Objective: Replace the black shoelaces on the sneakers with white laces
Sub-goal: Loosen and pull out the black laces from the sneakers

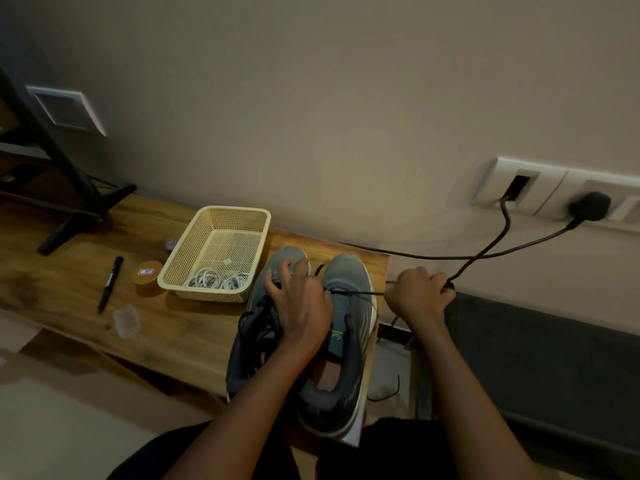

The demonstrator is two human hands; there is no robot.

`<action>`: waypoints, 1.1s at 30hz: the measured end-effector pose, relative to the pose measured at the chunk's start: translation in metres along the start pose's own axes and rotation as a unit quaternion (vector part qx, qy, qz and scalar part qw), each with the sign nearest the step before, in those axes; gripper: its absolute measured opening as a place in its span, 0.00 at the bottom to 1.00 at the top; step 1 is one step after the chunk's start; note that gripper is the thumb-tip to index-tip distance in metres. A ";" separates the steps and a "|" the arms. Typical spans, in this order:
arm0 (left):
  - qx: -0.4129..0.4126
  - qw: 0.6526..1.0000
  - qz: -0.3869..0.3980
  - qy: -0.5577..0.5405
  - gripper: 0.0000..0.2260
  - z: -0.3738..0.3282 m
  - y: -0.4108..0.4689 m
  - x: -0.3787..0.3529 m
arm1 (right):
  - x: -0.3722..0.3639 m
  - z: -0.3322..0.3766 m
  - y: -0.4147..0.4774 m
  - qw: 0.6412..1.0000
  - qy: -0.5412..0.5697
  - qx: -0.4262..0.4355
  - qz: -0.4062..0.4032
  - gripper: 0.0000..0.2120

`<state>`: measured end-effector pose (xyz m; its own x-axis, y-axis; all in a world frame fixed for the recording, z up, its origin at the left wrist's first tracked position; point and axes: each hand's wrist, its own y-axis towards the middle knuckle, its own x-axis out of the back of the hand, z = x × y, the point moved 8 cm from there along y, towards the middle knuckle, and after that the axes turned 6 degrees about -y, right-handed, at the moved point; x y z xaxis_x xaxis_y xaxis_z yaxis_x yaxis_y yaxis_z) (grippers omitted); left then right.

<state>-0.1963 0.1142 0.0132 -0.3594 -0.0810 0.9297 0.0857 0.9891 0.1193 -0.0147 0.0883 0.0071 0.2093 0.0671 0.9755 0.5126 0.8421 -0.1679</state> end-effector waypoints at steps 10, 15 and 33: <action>-0.009 1.000 0.001 0.004 0.11 0.001 0.000 -0.001 | -0.010 0.053 -0.010 0.987 0.029 0.153 -0.044 0.09; -0.007 1.000 0.001 0.012 0.11 0.000 0.000 -0.001 | -0.009 0.051 -0.007 0.986 -0.013 0.163 -0.023 0.13; -0.006 1.000 -0.001 0.020 0.12 0.000 -0.001 0.000 | -0.007 0.061 -0.016 0.984 0.024 0.171 -0.036 0.09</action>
<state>-0.1962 0.1137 0.0130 -0.3225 -0.0876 0.9425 0.0962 0.9875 0.1247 -0.0754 0.1072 0.0115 0.2271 -0.0172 0.9737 0.2193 0.9751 -0.0339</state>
